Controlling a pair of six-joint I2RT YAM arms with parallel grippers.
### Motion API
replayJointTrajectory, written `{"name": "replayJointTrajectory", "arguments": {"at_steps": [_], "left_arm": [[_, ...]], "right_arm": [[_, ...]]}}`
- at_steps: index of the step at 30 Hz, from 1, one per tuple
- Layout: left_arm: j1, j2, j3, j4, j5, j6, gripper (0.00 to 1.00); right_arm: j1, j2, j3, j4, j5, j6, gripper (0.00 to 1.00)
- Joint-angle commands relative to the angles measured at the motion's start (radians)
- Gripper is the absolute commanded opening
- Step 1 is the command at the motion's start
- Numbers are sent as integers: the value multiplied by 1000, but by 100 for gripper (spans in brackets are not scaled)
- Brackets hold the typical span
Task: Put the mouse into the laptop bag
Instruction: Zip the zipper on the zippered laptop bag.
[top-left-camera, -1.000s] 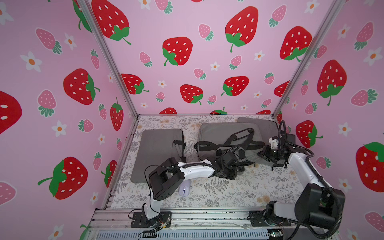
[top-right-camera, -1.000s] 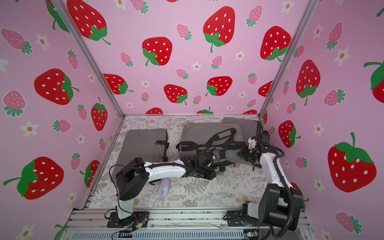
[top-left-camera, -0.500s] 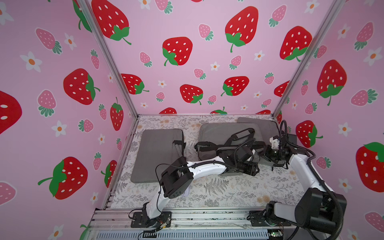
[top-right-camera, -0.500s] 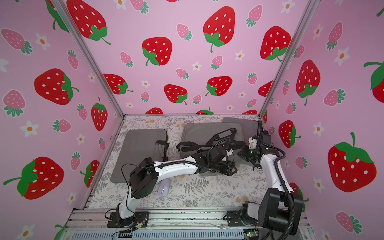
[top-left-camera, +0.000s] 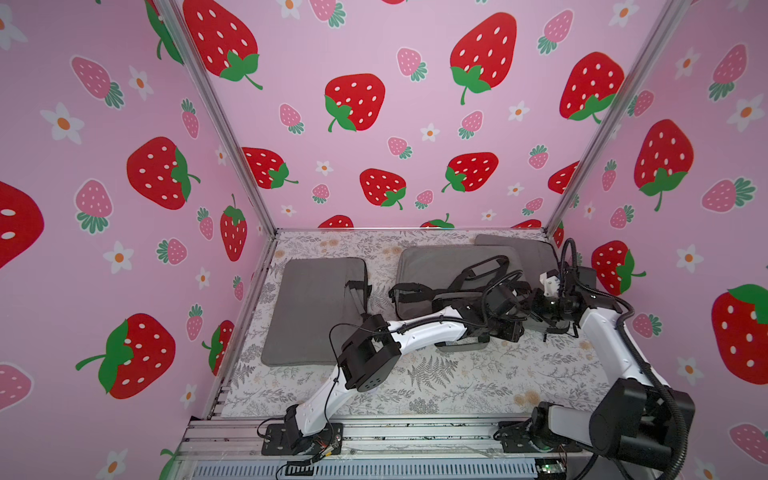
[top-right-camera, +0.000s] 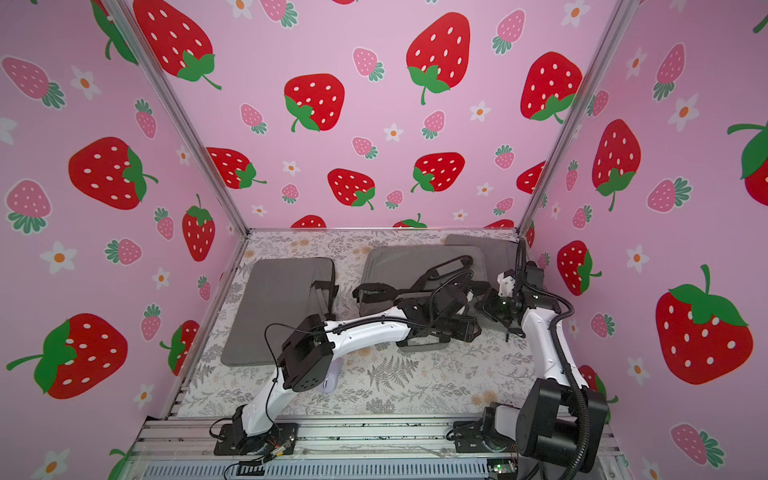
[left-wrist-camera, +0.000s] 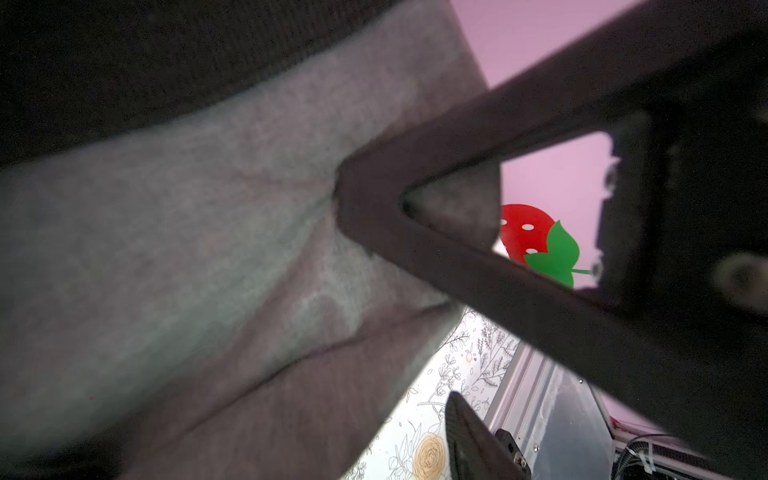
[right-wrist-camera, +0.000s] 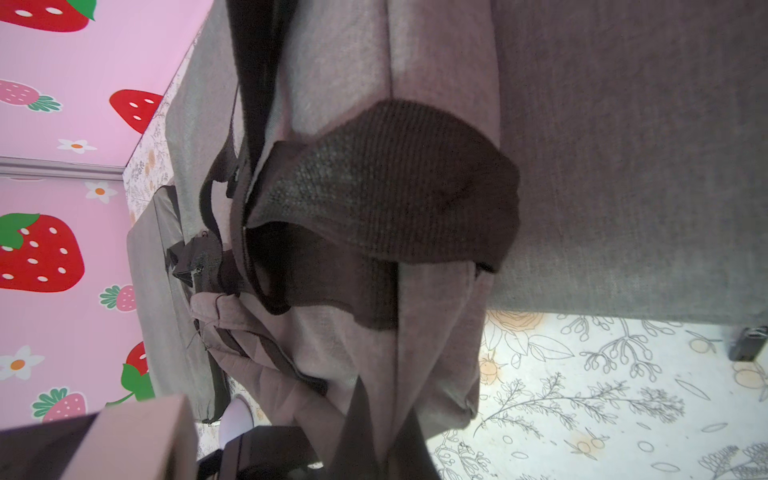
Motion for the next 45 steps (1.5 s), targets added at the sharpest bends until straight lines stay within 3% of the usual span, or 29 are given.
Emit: {"name": "replayJointTrajectory", "arguments": {"at_steps": [1, 6, 13, 18, 22, 26, 31, 38, 45], "left_arm": [[-2, 51, 100, -73, -66, 1, 57], [-1, 52, 123, -119, -178, 26, 50], [-2, 21, 109, -109, -225, 30, 25], [-2, -8, 91, -119, -239, 39, 0], [-1, -50, 39, -119, -228, 45, 0], [0, -135, -113, -76, -197, 38, 0], [14, -235, -345, 39, -127, -10, 0], [31, -249, -469, 57, -39, -31, 0], [81, -343, -675, 115, -39, -63, 0]], "right_arm": [[-9, -71, 15, 24, -70, -3, 0], [-9, -115, -9, 33, -116, 16, 0], [-9, -157, -15, 5, -118, 5, 0], [-9, -175, -28, -17, -89, -15, 0], [-11, -159, -34, -23, -39, -34, 0], [-29, -120, -20, -24, 41, -48, 0], [-100, -82, -17, 44, 45, -1, 0], [-112, -7, 18, 97, 88, 38, 0], [-136, 55, 85, 106, 128, 57, 0]]}}
